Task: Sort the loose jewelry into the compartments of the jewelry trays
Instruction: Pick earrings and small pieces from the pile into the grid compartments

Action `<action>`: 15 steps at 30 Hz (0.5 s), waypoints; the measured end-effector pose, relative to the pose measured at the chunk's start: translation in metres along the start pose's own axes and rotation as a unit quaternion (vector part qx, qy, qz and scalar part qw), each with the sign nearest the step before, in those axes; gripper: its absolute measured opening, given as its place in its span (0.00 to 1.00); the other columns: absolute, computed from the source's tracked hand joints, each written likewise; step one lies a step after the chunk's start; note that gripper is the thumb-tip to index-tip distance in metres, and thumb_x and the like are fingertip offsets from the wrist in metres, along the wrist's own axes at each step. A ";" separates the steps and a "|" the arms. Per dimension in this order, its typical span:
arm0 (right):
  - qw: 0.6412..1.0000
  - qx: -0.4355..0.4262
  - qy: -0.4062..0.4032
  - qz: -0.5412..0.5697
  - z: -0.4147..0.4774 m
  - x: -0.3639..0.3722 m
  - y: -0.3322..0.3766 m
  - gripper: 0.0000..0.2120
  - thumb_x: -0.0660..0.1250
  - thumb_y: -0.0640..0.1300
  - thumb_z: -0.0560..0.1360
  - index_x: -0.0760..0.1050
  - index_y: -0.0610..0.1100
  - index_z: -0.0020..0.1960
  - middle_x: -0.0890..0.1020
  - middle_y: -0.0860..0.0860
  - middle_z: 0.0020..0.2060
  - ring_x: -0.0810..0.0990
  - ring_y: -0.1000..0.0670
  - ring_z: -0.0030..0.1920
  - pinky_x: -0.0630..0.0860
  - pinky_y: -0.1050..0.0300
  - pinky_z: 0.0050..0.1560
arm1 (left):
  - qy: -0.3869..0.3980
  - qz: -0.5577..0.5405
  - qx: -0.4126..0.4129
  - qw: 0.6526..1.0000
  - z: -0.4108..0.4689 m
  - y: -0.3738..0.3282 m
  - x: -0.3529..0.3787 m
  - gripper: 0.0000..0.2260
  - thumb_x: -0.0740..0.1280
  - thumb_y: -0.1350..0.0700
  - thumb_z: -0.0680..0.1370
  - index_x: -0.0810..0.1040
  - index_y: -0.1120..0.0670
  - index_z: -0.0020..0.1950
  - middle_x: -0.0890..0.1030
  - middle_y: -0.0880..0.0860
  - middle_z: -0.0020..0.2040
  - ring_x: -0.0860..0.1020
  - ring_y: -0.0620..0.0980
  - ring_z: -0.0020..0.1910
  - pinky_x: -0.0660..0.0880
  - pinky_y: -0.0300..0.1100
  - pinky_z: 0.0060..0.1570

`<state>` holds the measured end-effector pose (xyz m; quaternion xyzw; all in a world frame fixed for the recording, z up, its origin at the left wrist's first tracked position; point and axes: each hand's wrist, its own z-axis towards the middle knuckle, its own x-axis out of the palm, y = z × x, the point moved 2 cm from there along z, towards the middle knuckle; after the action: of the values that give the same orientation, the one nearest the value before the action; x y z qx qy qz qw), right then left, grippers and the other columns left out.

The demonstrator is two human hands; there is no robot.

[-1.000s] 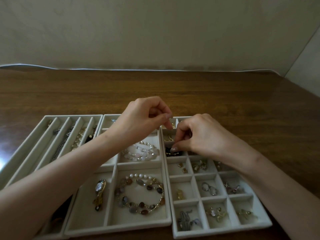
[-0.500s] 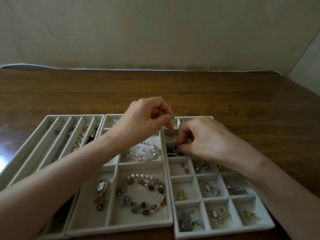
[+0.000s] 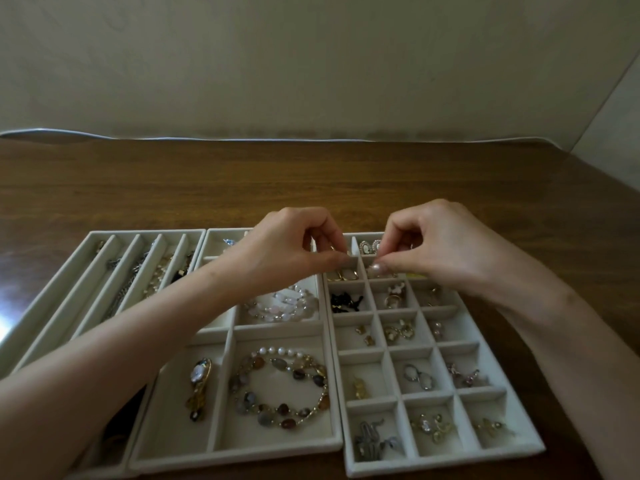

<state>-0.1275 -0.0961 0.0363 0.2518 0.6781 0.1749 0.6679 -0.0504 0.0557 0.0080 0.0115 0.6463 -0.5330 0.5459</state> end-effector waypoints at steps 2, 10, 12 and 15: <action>1.000 0.003 0.003 -0.003 0.001 -0.005 -0.004 0.04 0.73 0.44 0.68 0.78 0.49 0.39 0.79 0.55 0.38 0.76 0.59 0.41 0.68 0.66 0.37 | 0.034 0.011 0.001 0.999 0.000 0.001 0.001 0.06 0.71 0.51 0.70 0.76 0.45 0.45 0.75 0.43 0.39 0.72 0.41 0.36 0.70 0.33 0.36; 0.998 -0.016 0.062 -0.008 0.000 0.005 0.000 0.04 0.74 0.45 0.68 0.81 0.53 0.36 0.80 0.57 0.35 0.76 0.60 0.37 0.67 0.66 0.37 | 0.096 0.084 0.032 0.991 -0.002 0.001 0.007 0.12 0.72 0.50 0.69 0.71 0.43 0.46 0.71 0.42 0.48 0.68 0.38 0.48 0.68 0.31 0.46; 0.997 -0.028 0.043 -0.060 0.000 0.017 0.004 0.06 0.74 0.48 0.68 0.79 0.54 0.35 0.78 0.58 0.34 0.74 0.60 0.37 0.66 0.65 0.37 | 0.082 0.088 0.027 0.992 -0.002 0.001 0.008 0.12 0.73 0.51 0.69 0.72 0.46 0.48 0.71 0.42 0.48 0.68 0.40 0.48 0.69 0.32 0.47; 0.989 -0.046 -0.001 -0.142 0.000 0.026 0.008 0.04 0.73 0.52 0.69 0.80 0.54 0.38 0.78 0.59 0.37 0.74 0.59 0.38 0.68 0.62 0.38 | 0.065 0.094 0.021 0.993 -0.002 0.001 0.010 0.14 0.73 0.52 0.69 0.71 0.49 0.49 0.69 0.42 0.47 0.67 0.42 0.49 0.67 0.32 0.48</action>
<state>-0.1260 -0.0747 0.0191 0.1220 0.6979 0.1086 0.6973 -0.0552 0.0513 0.0001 0.1184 0.6654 -0.4909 0.5497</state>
